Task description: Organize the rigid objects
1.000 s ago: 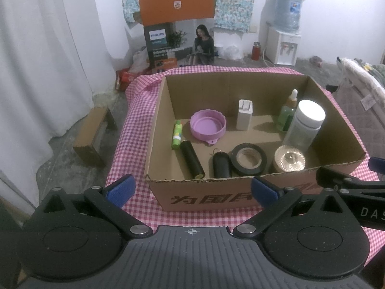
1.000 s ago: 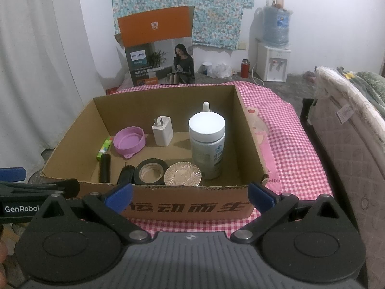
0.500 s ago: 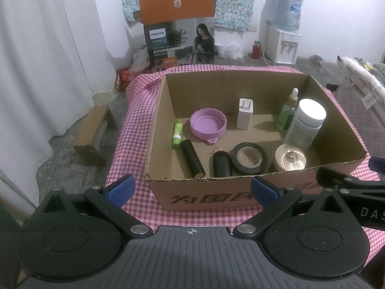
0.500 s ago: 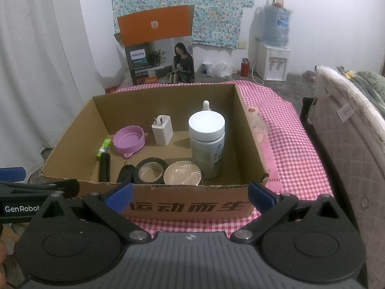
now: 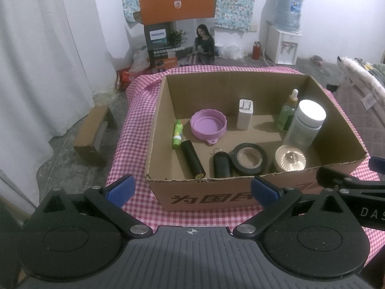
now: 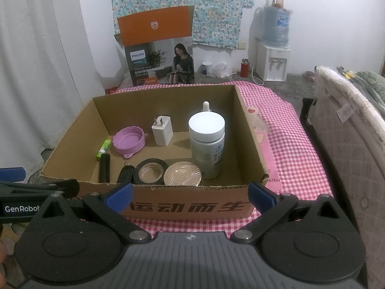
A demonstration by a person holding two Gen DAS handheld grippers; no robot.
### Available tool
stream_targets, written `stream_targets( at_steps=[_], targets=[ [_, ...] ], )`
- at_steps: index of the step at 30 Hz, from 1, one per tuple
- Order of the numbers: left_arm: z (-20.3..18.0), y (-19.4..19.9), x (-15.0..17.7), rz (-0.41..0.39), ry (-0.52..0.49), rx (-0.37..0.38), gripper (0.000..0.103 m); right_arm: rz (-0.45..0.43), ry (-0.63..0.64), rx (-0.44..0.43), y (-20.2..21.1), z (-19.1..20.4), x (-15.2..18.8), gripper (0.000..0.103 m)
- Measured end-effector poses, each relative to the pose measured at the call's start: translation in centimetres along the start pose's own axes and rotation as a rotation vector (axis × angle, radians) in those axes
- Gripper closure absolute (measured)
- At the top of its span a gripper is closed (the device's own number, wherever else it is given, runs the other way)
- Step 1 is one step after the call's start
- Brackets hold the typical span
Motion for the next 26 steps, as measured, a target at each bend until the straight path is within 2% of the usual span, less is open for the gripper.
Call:
stream_targets(
  at_steps=[26],
  targets=[
    [-0.14,0.46,-0.3,-0.006,-0.004,0.0,0.0,-0.008,0.001,0.002,0.35,-0.06,-0.3,0.0]
  ],
)
Point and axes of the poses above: each gripper's, at about its wrist camera, not at the fingertips, and y roughly against the way its jaws point, z to its left, x to its underside, the point moved 6 cm from there along -y, roughly the way its jaws point, and after that the axes turned 10 degrees about x, right-handed, at the moved point
